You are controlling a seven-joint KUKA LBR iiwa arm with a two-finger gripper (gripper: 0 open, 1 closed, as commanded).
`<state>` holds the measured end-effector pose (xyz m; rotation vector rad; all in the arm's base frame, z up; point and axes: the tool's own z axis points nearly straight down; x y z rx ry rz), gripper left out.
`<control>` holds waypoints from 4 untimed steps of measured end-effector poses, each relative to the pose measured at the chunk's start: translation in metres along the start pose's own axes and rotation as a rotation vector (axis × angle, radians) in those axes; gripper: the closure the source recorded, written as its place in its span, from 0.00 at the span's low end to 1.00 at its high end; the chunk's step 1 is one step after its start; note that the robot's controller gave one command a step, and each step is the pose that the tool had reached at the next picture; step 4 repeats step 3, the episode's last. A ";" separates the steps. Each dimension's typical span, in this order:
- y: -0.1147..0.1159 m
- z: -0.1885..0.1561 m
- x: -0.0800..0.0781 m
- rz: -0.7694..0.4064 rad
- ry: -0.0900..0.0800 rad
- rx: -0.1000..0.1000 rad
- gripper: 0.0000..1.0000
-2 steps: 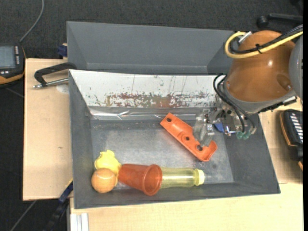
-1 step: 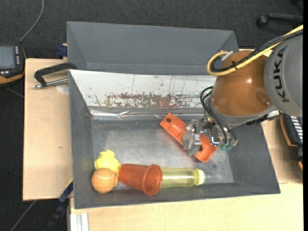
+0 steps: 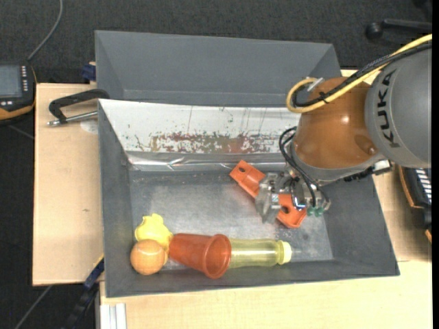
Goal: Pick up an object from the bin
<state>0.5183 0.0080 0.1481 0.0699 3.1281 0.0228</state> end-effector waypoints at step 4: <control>-0.027 0.012 -0.044 -0.074 -0.005 0.001 1.00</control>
Offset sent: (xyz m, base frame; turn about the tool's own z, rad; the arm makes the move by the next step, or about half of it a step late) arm 0.0045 -0.0858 -0.0662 -0.0386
